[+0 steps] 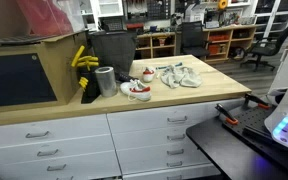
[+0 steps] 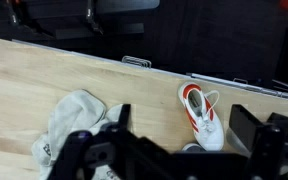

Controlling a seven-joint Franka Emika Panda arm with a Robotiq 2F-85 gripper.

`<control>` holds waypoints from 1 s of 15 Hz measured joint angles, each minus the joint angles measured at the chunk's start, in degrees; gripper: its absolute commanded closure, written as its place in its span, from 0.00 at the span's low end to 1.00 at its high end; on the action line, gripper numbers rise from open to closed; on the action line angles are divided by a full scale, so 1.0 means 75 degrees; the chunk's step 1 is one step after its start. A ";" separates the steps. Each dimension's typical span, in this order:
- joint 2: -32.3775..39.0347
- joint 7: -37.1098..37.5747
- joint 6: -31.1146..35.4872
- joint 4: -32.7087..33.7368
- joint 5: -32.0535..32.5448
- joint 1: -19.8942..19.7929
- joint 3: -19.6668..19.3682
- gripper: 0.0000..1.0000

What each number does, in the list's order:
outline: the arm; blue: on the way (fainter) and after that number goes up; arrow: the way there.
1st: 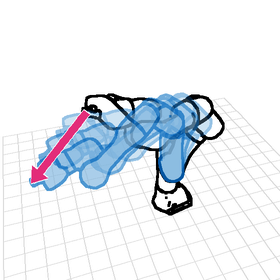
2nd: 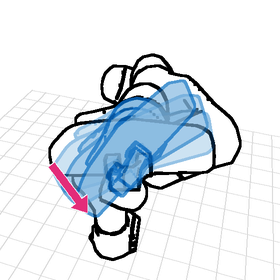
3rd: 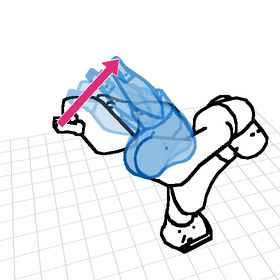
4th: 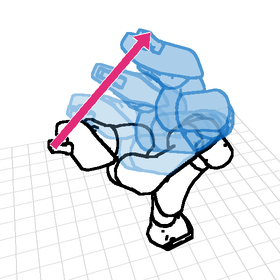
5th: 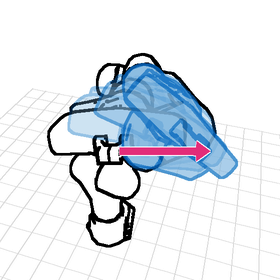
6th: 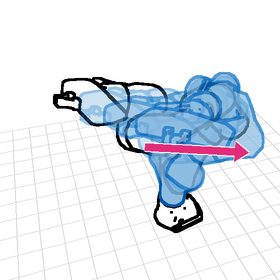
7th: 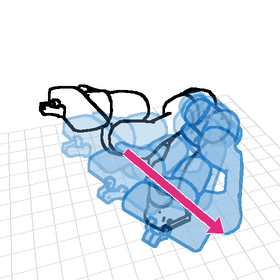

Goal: Move the right shoe backwards

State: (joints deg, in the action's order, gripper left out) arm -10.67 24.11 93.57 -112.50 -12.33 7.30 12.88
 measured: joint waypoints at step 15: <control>0.0561 0.0151 0.0091 0.0148 0.0072 -0.0138 -0.0299 0.00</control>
State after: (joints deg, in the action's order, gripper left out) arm -6.47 25.24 94.25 -111.39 -11.79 6.26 10.63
